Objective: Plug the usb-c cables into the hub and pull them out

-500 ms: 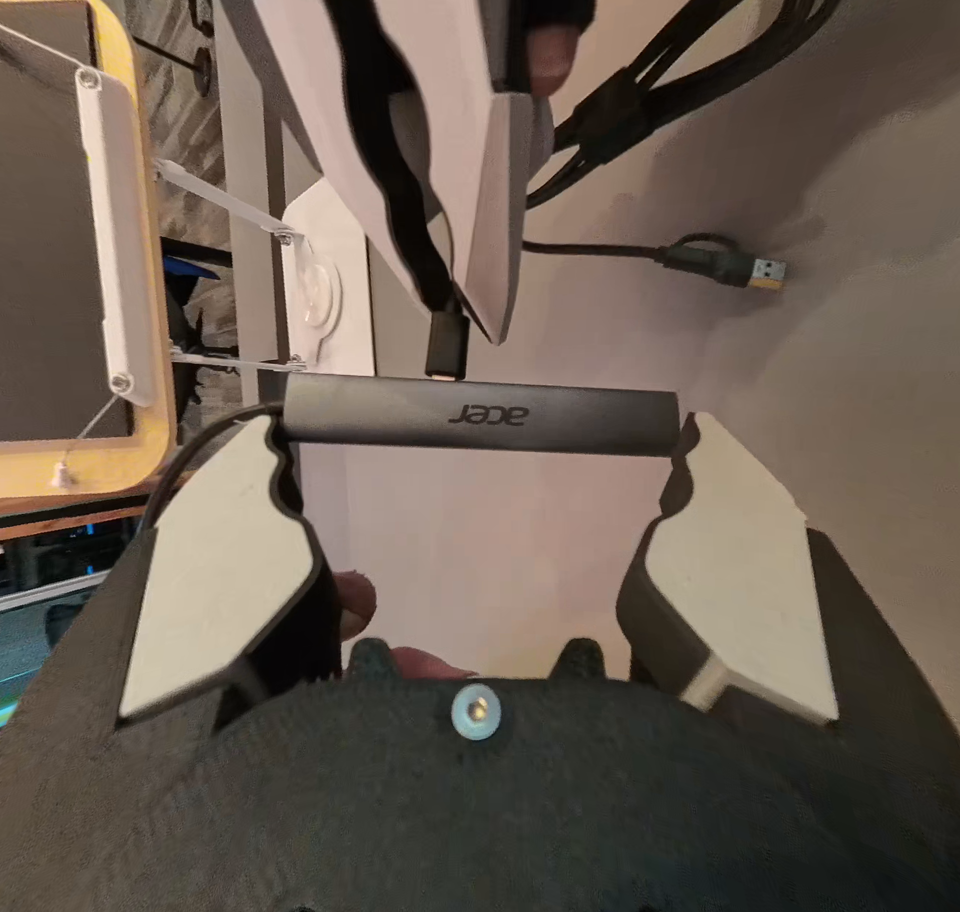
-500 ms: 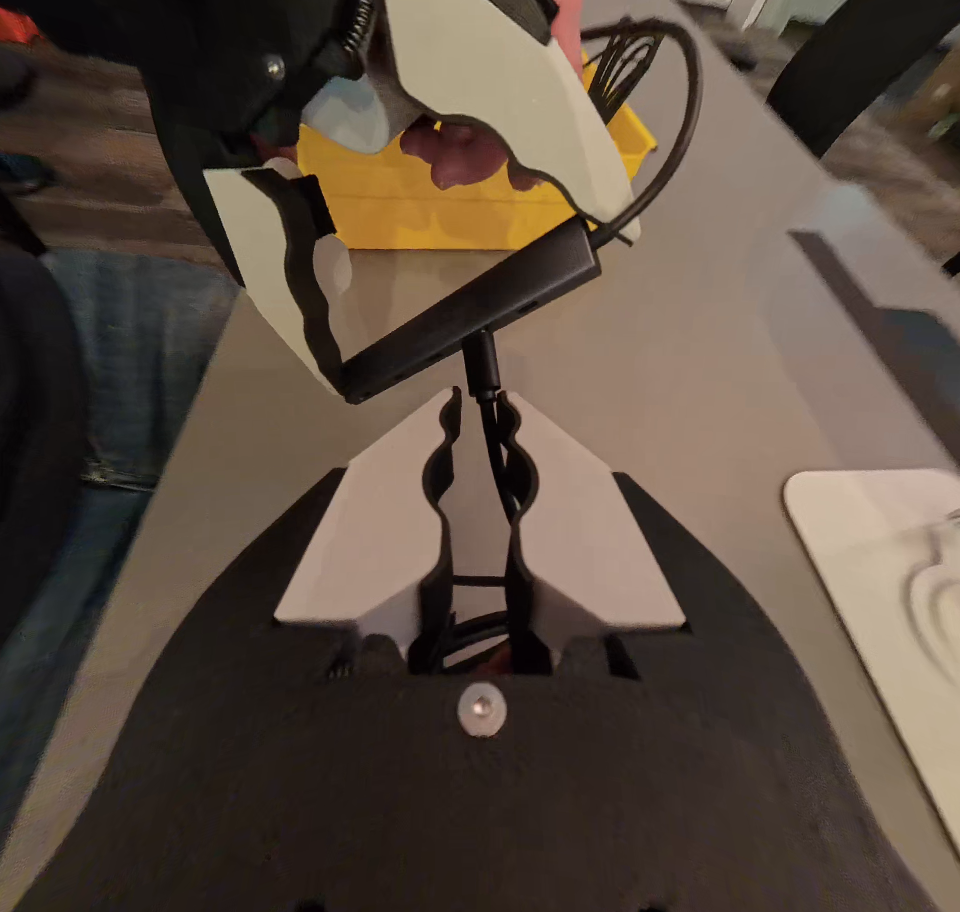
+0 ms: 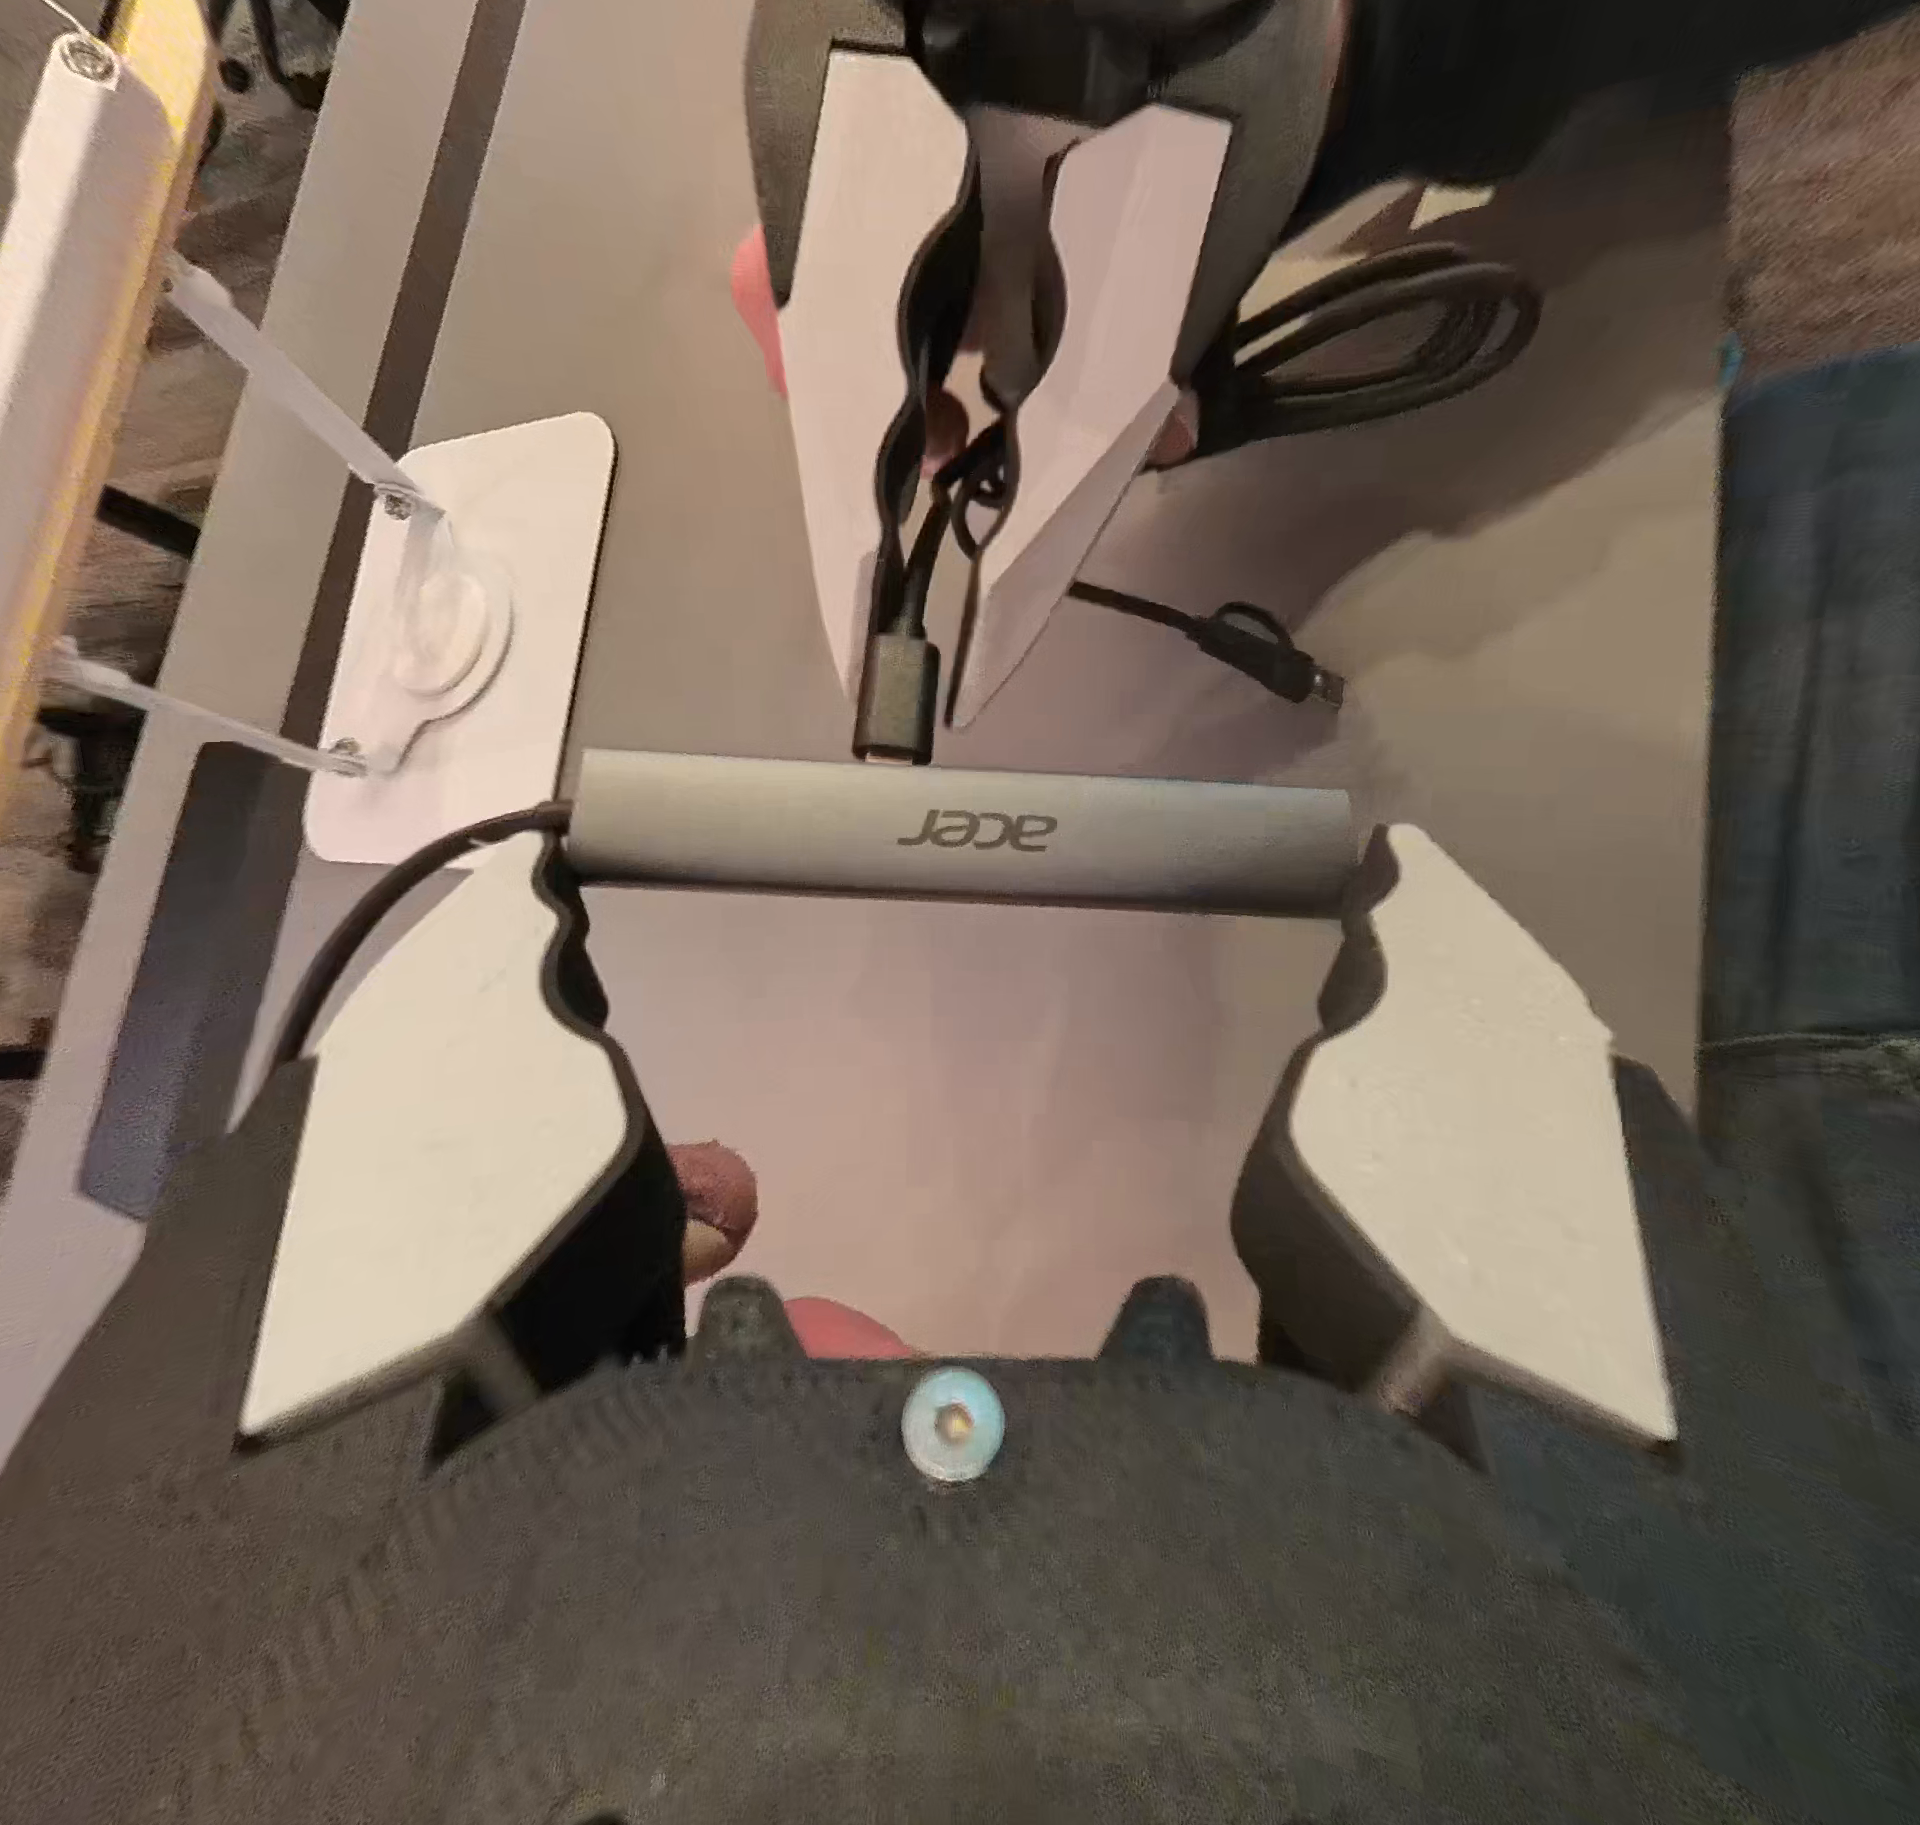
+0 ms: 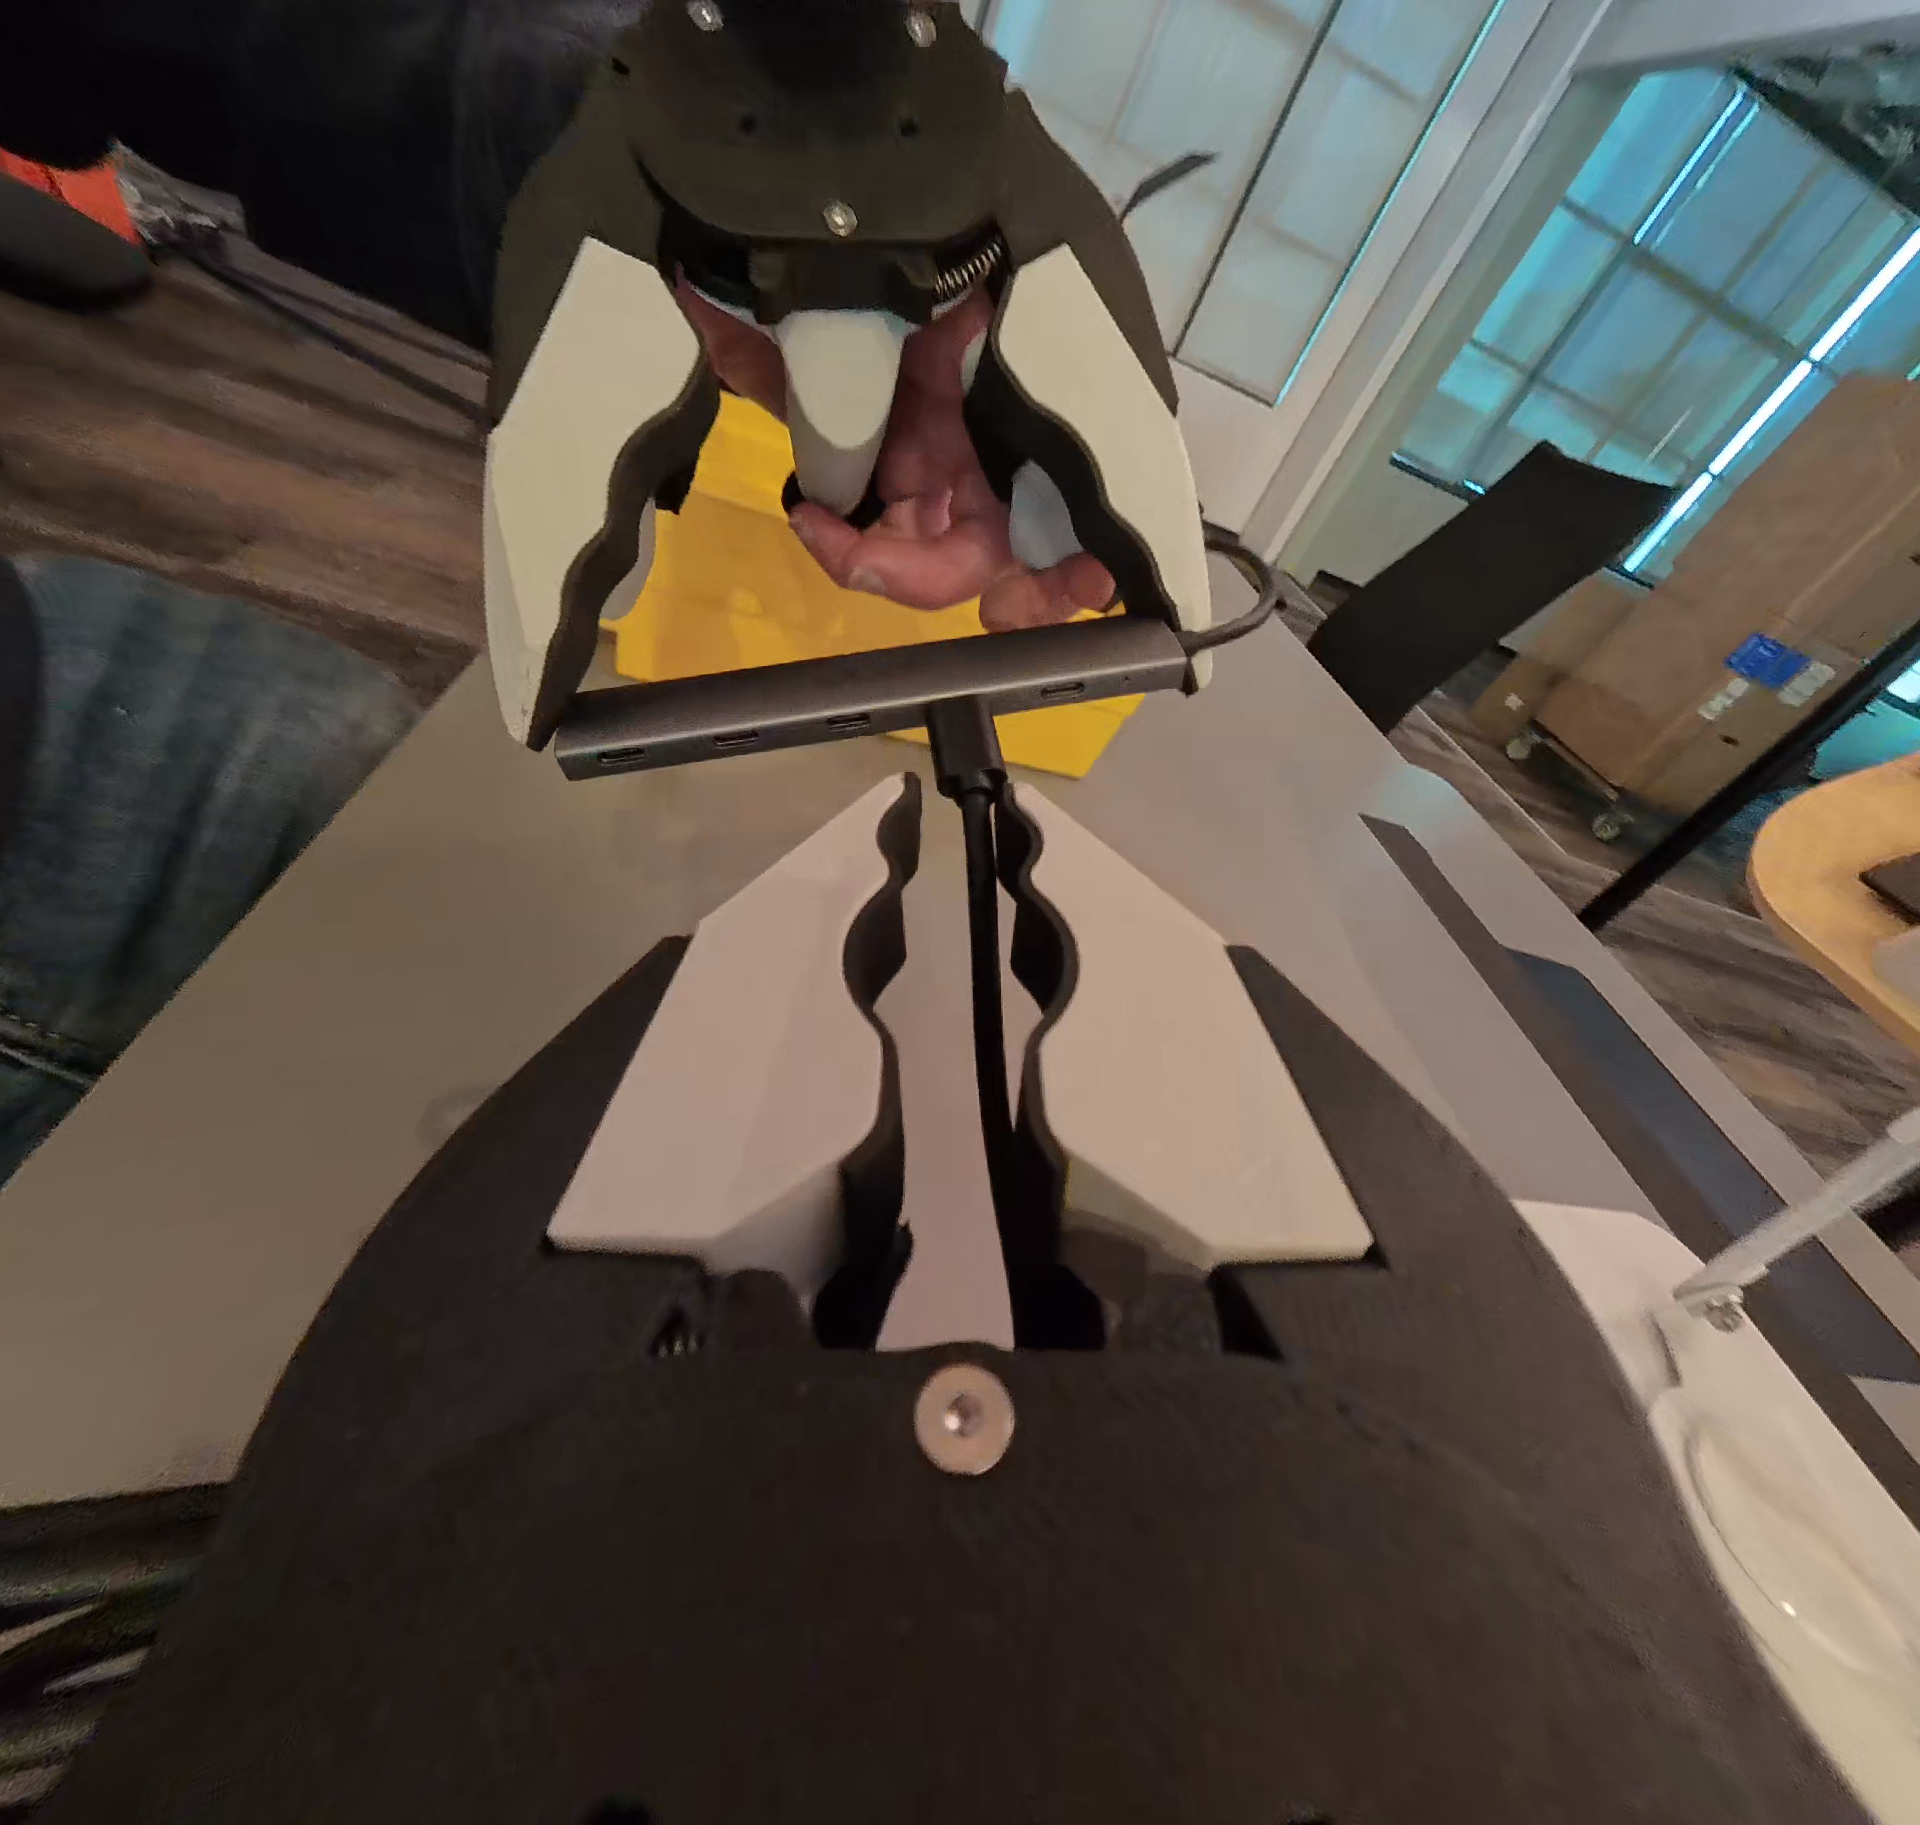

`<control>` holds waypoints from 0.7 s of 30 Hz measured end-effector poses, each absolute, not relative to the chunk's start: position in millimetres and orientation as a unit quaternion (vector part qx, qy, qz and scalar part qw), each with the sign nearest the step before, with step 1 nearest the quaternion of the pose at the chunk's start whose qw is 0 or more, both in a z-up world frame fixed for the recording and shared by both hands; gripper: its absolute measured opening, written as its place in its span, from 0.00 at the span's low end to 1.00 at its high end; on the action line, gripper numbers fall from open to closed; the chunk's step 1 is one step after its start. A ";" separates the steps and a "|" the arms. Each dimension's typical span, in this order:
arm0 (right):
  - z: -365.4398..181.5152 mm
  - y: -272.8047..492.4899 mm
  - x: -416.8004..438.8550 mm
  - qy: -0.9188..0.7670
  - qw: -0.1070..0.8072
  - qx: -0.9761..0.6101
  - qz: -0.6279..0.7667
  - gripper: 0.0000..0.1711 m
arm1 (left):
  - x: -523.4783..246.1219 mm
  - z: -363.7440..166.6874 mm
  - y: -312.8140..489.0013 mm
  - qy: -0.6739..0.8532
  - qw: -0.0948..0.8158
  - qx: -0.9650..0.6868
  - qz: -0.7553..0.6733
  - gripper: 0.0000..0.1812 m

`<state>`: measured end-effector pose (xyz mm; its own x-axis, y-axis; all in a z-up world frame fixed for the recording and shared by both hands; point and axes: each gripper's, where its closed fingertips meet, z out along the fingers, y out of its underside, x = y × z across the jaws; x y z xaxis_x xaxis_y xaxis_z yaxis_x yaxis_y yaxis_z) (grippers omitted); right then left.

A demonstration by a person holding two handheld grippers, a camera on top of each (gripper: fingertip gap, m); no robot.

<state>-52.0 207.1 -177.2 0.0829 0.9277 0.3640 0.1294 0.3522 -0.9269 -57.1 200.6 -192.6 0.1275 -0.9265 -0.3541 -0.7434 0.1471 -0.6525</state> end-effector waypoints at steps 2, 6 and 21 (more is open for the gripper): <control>-173.4 202.3 -51.7 -0.581 0.581 -0.443 0.359 0.07 | -55.8 -188.4 195.9 0.641 0.386 -0.647 -0.148 0.74; -166.3 197.8 -50.6 -0.576 0.592 -0.429 0.366 0.07 | -52.9 -182.0 190.0 0.623 0.382 -0.653 -0.196 0.74; -158.8 189.4 -53.3 -0.550 0.583 -0.417 0.429 0.06 | -44.3 -174.3 178.1 0.591 0.360 -0.659 -0.294 0.74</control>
<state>-53.3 189.4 -158.8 0.0285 0.9586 0.2833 -0.0408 0.2843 -0.9579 -44.3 178.1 -174.3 0.1275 -0.9911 -0.0376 -0.5680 -0.0419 -0.8220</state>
